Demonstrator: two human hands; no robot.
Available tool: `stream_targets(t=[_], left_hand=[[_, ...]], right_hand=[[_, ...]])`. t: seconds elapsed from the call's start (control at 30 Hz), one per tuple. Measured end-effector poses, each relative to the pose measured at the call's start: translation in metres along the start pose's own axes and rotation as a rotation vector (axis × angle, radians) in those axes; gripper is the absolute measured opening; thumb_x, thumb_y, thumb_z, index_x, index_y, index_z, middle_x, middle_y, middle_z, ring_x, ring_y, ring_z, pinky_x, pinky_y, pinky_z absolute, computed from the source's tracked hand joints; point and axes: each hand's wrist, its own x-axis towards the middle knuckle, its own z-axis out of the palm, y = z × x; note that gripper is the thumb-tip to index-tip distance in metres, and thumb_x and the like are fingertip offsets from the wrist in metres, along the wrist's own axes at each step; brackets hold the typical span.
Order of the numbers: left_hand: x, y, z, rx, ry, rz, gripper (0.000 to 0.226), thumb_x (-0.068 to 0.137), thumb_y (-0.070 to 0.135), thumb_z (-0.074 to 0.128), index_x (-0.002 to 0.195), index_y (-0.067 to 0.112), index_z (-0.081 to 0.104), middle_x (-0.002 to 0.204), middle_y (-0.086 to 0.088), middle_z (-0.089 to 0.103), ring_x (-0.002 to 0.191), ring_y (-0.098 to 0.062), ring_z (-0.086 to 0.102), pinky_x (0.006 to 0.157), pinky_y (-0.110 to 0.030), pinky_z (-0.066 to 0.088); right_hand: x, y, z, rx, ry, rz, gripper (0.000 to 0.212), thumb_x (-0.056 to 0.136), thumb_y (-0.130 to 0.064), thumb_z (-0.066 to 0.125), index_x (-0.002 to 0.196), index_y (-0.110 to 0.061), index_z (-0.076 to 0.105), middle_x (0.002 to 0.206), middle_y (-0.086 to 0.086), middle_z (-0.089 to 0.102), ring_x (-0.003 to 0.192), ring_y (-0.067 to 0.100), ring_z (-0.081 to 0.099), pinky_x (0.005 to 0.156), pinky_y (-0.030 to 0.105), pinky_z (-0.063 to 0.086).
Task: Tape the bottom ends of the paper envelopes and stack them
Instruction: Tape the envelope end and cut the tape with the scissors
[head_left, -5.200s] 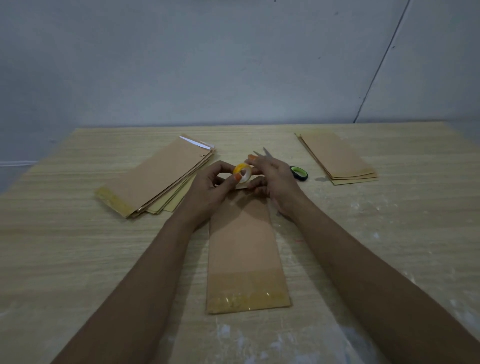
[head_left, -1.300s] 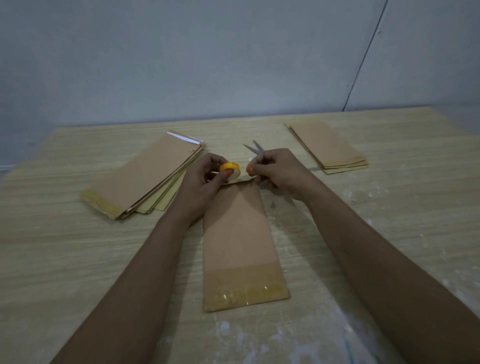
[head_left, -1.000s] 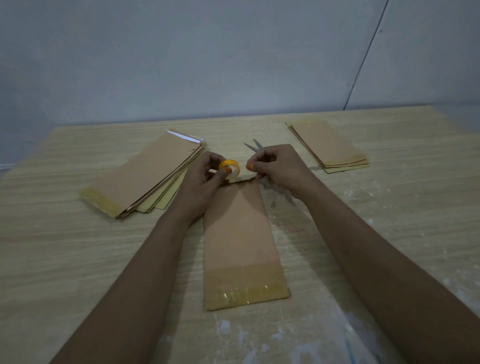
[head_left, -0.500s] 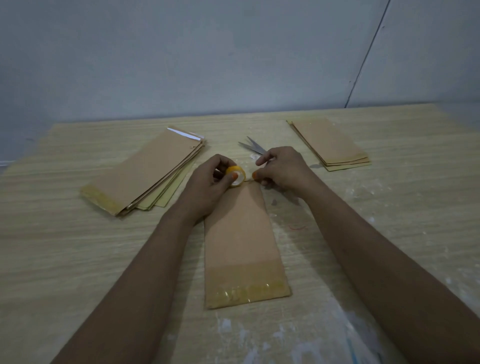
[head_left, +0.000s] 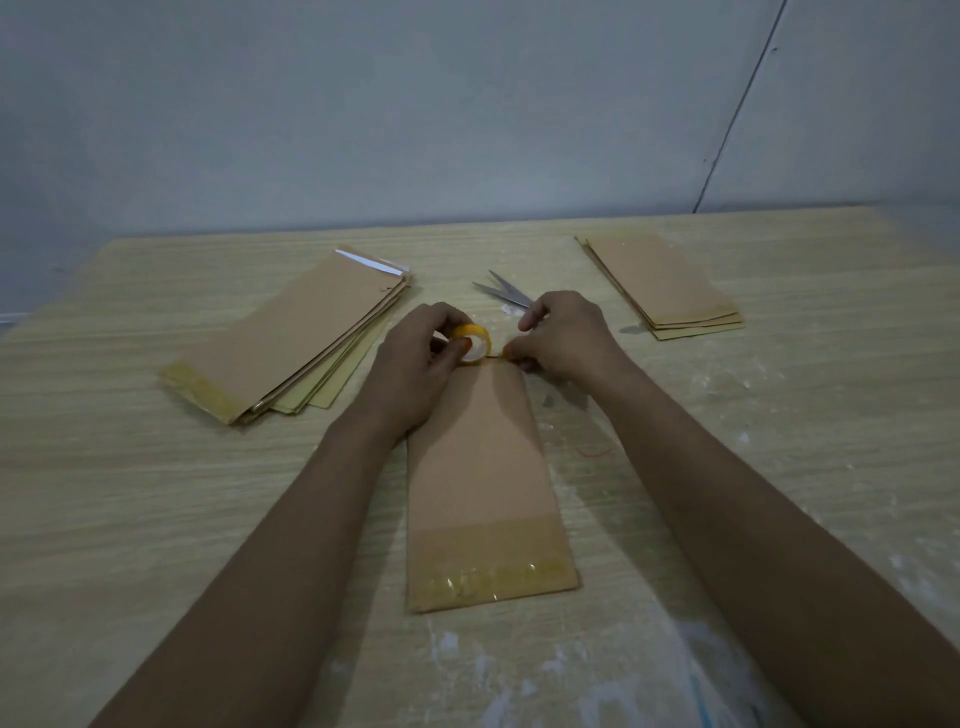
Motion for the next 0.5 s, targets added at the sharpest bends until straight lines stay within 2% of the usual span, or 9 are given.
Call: stream_targets(t=[0.07,0.13,0.2,0.27,0.37,0.5], left_hand=[[0.0002,-0.0008,-0.0001,0.013,0.003,0.029,0.014,0.093,0.012,0.061,0.105,0.017,0.063,0.097,0.004,0.060,0.086,-0.012,0.059,0.079,-0.024,0.049],[0.0002,-0.0003,-0.0004,0.029,-0.007,0.000,0.012,0.095,0.020,0.059,0.105,0.025,0.059,0.094,0.010,0.059,0.081,-0.009,0.060,0.079,-0.034,0.050],[0.0001,0.0009,-0.0006,0.051,-0.023,-0.024,0.008,0.097,0.026,0.057,0.104,0.029,0.056,0.090,0.015,0.059,0.077,-0.006,0.060,0.079,-0.038,0.050],[-0.0001,0.0026,-0.0005,0.073,-0.027,-0.025,0.008,0.097,0.028,0.056,0.104,0.031,0.054,0.087,0.016,0.059,0.078,-0.008,0.059,0.080,-0.041,0.051],[-0.0001,0.0033,0.0002,0.087,-0.024,-0.036,0.011,0.097,0.019,0.057,0.105,0.026,0.055,0.085,0.015,0.058,0.078,-0.013,0.057,0.080,-0.041,0.049],[0.0005,0.0035,0.0003,0.100,-0.012,-0.019,0.014,0.095,0.014,0.057,0.107,0.021,0.059,0.088,0.012,0.057,0.079,-0.015,0.057,0.081,-0.042,0.050]], right_hand=[[0.0003,-0.0002,-0.0004,0.012,0.001,0.006,0.030,0.070,0.004,0.080,0.094,0.004,0.062,0.073,0.011,0.060,0.034,0.004,0.054,0.037,0.015,0.042],[0.0006,-0.0002,-0.0015,0.027,-0.016,0.015,0.029,0.071,0.005,0.081,0.093,0.005,0.062,0.075,0.013,0.061,0.036,0.005,0.057,0.039,0.016,0.044],[0.0010,-0.0003,-0.0026,0.041,-0.033,0.022,0.026,0.071,0.006,0.080,0.090,0.003,0.062,0.077,0.016,0.063,0.038,0.006,0.059,0.040,0.016,0.045],[0.0017,-0.0004,-0.0031,0.039,-0.039,0.026,0.024,0.072,0.006,0.080,0.086,0.000,0.061,0.078,0.016,0.063,0.039,0.007,0.060,0.041,0.016,0.046],[0.0025,-0.0010,-0.0016,0.008,-0.032,0.020,0.023,0.073,0.005,0.080,0.080,-0.003,0.060,0.076,0.014,0.063,0.040,0.006,0.060,0.042,0.016,0.047],[0.0017,-0.0020,0.0010,-0.021,0.003,0.015,0.024,0.073,0.005,0.079,0.079,-0.006,0.059,0.078,0.013,0.063,0.051,0.013,0.063,0.041,0.015,0.046]])
